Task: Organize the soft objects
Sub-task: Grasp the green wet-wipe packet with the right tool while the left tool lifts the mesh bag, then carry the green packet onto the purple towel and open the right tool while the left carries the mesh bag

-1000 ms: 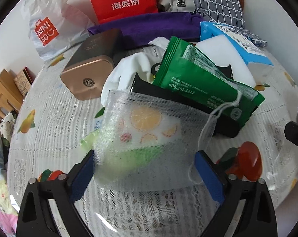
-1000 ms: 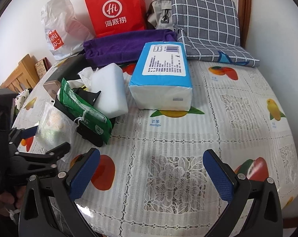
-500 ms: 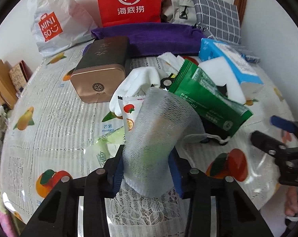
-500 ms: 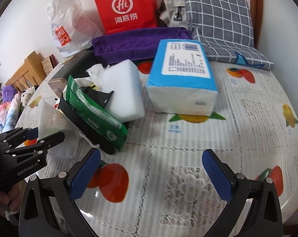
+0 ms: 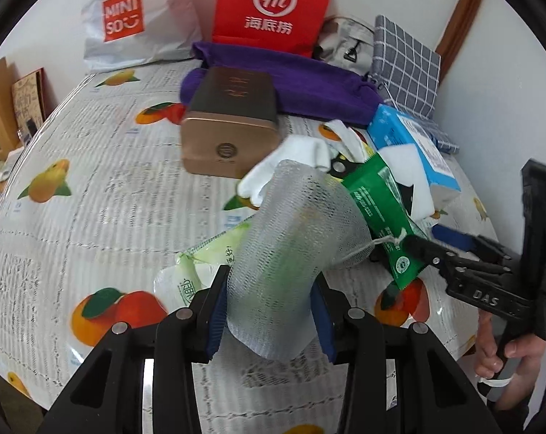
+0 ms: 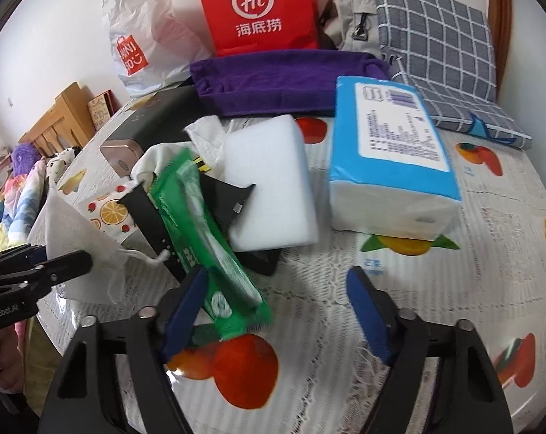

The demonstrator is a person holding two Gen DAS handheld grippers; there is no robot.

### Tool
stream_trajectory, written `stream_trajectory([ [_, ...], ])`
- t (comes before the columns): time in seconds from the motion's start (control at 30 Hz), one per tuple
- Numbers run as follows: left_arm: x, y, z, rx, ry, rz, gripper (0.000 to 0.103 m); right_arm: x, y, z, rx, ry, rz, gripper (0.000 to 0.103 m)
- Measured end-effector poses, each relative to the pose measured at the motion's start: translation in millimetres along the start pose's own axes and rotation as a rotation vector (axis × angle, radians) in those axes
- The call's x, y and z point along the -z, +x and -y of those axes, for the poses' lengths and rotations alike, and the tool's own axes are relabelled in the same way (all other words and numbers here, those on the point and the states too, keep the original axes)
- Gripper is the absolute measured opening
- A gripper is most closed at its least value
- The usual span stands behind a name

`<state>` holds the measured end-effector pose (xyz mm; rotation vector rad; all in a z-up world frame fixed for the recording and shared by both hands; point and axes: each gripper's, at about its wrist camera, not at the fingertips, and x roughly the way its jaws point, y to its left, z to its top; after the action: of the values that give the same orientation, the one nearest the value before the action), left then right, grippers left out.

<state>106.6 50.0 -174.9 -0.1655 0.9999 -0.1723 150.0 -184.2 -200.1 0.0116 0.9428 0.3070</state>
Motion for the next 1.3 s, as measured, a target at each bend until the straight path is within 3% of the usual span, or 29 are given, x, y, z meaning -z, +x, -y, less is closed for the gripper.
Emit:
stream_trajectory([
  [0.2, 0, 0, -17, -0.004, -0.047, -0.02, 0.041, 0, 10, -9, -0.074, -0.006, -0.043, 0.033],
  [0.27, 1, -1, -21, -0.004, -0.059, -0.02, 0.043, 2, 9, -12, -0.066, -0.021, -0.04, 0.03],
  [0.37, 2, -2, -24, 0.004, -0.079, -0.022, 0.043, 5, 4, -11, -0.079, -0.023, -0.022, 0.014],
  [0.47, 4, -5, -24, 0.004, -0.084, -0.009, 0.043, 7, -3, -4, -0.113, 0.001, -0.017, 0.01],
  [0.57, 5, -11, -22, 0.015, -0.068, 0.005, 0.028, 11, -10, -1, -0.09, -0.008, -0.008, 0.007],
  [0.67, 5, -18, -18, 0.024, -0.062, 0.022, 0.022, 16, -20, 5, -0.089, -0.004, 0.005, 0.006],
  [0.8, 7, -22, -14, 0.022, -0.052, 0.025, 0.012, 26, -34, 14, -0.074, -0.007, 0.002, 0.005],
  [1.03, 8, -26, -12, 0.006, -0.072, 0.037, 0.01, 50, -51, 45, -0.015, 0.03, -0.042, 0.005],
  [1.13, 7, -22, -13, 0.0, -0.09, 0.026, 0.009, 57, -49, 56, 0.015, 0.039, -0.066, 0.01],
  [1.2, 6, -22, -13, 0.0, -0.097, 0.025, 0.008, 58, -44, 61, 0.017, 0.056, -0.075, 0.025],
  [1.27, 5, -24, -13, -0.002, -0.098, 0.03, 0.008, 56, -40, 62, 0.003, 0.069, -0.071, 0.058],
  [1.3, 4, -25, -13, -0.004, -0.098, 0.033, 0.008, 55, -37, 61, 0.008, 0.076, -0.058, 0.061],
])
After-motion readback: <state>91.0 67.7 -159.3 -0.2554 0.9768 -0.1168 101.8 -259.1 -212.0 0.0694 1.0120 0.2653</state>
